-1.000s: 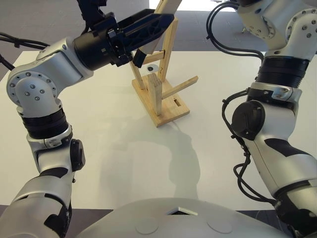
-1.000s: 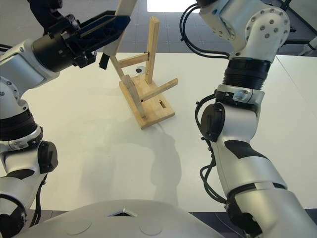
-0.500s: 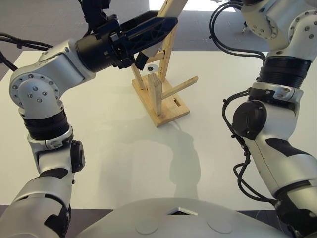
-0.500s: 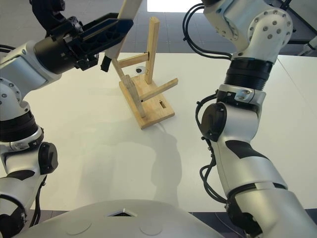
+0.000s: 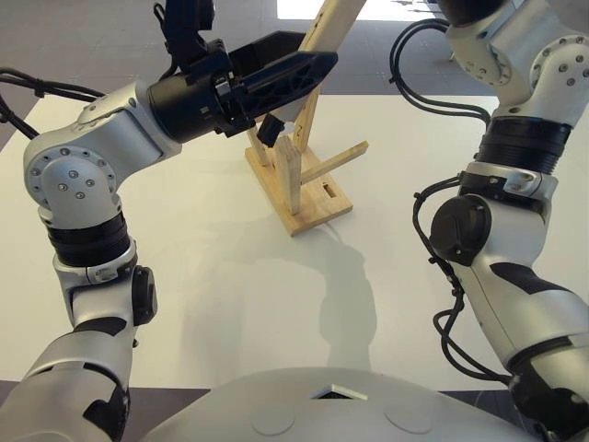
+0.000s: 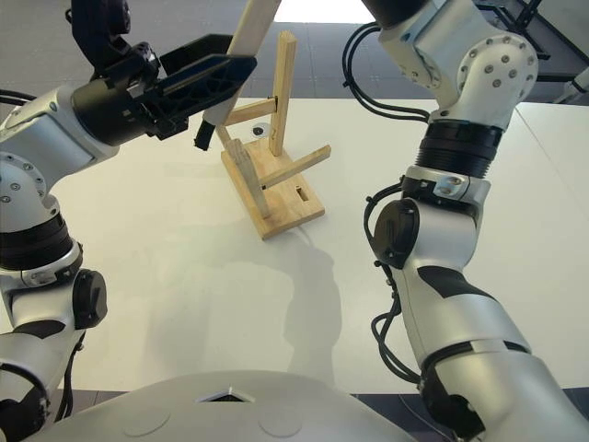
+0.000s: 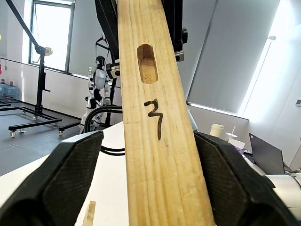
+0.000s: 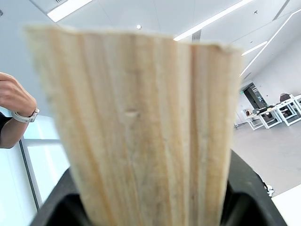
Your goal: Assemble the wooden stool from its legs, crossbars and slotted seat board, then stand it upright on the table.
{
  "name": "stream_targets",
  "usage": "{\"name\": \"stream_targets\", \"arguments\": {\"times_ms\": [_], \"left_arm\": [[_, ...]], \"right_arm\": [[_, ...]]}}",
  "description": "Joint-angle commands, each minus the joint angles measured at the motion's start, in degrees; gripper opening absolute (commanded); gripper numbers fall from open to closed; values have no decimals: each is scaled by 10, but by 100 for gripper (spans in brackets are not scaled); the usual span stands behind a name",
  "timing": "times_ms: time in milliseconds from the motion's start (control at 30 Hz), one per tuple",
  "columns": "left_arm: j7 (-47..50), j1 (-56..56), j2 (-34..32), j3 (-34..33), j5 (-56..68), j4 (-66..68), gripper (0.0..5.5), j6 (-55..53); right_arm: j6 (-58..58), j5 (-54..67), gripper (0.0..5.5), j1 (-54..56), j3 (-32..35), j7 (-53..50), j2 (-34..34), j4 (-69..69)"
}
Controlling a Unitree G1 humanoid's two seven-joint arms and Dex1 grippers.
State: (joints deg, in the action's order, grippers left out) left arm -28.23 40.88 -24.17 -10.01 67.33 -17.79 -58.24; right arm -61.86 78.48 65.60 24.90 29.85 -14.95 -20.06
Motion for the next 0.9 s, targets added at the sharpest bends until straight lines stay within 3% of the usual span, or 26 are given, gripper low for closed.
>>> {"name": "stream_targets", "arguments": {"times_ms": [33, 333, 467, 567, 633, 700, 800, 900], "left_arm": [[17, -8, -9, 0, -7, -9, 416, 2], [62, 2, -35, -51, 59, -30, 536, -6], [123, -5, -73, -117, 128, -30, 540, 2], [150, -94, -141, -210, 178, -49, 540, -8], [117, -202, -190, -267, 170, -85, 540, -32], [44, -348, -210, -285, 127, -161, 540, -43], [15, -508, -192, -189, 21, -245, 540, -17], [82, -512, -137, -41, -91, -251, 540, 17]], "right_arm": [[9, -8, 207, -3, 1, 3, -4, 6], [24, -39, 205, -5, -4, 17, -15, 2], [34, -67, 205, -3, -5, 37, -31, -15], [43, -90, 205, -5, -1, 55, -59, -31], [52, -105, 205, -12, 8, 55, -82, -33], [65, -119, 205, -21, 16, 49, -97, -24], [80, -128, 205, -29, 29, 24, -108, -8], [93, -138, 205, -32, 34, -2, -105, 0]]}}
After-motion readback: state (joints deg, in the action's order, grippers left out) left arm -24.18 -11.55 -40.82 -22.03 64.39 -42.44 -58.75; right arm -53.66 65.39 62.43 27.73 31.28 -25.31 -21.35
